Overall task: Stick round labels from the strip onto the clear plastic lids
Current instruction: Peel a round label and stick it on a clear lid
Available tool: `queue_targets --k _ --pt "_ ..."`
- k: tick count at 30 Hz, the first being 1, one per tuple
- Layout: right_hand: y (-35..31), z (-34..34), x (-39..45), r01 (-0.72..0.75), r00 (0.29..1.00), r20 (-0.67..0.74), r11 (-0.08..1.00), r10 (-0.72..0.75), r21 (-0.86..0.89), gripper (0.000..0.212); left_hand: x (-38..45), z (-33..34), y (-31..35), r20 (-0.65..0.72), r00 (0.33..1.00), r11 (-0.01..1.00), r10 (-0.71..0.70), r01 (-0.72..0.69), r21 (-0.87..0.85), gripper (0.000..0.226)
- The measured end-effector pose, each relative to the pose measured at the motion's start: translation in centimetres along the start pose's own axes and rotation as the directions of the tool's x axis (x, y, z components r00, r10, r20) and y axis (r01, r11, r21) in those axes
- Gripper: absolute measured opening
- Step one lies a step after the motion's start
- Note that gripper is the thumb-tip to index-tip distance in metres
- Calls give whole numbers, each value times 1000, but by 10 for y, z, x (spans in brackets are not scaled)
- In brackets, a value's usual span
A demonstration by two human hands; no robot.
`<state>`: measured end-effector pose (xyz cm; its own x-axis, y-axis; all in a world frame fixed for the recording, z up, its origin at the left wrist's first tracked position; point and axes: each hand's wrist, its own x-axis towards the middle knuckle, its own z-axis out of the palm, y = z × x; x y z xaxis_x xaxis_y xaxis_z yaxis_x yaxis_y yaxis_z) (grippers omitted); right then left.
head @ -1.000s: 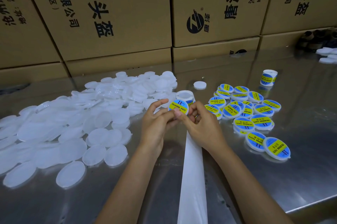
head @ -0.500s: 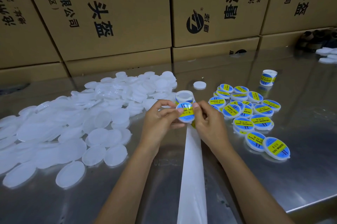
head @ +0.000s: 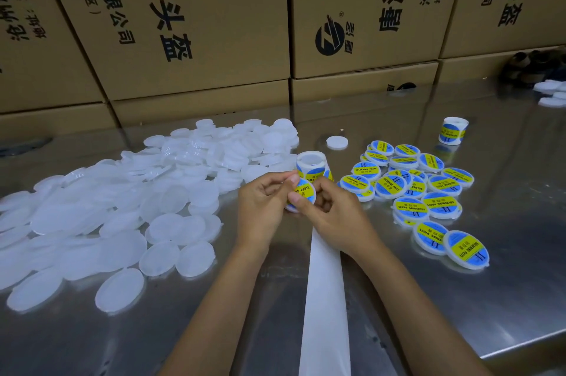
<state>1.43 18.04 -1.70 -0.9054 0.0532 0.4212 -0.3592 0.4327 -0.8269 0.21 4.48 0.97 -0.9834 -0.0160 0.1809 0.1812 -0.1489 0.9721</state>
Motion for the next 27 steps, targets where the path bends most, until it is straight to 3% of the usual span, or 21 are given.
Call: queue_targets --k 4,7,15,24,27 --pt "-3 -1 1 36 999 -21 998 -35 43 41 0 0 2 12 999 998 -50 50 -43 8" --pt "-2 -1 1 57 998 -42 997 -55 53 40 3 -2 4 41 997 997 -61 63 -45 20" --pt "1 -5 1 57 985 -166 998 -56 2 37 8 -10 1 291 957 999 0 14 -46 23" --pt "2 -3 -2 13 989 -144 992 -31 -125 36 7 -5 -2 134 991 997 22 -32 70 19" --pt "1 0 -3 -14 992 -126 975 -15 -220 53 5 -3 -2 106 993 992 55 -66 109 18"
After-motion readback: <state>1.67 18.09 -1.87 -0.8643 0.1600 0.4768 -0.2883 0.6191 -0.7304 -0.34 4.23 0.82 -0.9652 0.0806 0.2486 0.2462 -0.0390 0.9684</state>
